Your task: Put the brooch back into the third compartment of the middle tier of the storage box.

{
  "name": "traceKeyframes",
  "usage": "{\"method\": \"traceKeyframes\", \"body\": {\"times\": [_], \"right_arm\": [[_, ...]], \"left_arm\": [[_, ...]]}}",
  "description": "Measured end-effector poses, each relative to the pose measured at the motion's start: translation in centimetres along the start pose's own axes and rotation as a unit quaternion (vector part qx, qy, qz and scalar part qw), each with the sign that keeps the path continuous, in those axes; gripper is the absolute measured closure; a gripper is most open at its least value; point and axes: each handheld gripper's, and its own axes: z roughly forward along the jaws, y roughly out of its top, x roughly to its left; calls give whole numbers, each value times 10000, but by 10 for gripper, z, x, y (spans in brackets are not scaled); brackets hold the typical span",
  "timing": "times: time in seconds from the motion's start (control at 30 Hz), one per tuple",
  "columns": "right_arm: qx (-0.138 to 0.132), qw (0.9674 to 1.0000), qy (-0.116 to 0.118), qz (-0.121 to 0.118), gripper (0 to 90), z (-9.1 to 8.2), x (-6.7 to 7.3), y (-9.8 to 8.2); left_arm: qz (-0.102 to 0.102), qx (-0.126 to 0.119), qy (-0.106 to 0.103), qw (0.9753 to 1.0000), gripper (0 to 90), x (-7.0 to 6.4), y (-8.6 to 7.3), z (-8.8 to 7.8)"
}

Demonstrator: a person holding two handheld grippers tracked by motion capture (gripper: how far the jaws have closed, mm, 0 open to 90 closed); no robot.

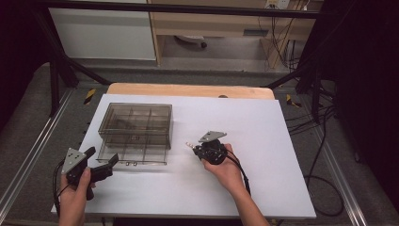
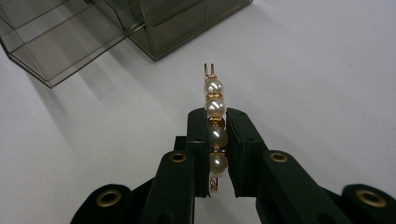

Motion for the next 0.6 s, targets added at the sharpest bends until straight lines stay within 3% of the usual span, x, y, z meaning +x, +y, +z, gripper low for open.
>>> {"method": "traceKeyframes", "body": {"times": [0.6], "right_arm": [[-392, 9992, 120, -15, 802, -22, 3, 9]], "left_arm": [[64, 15, 9, 10000, 57, -2, 0, 1]]}}
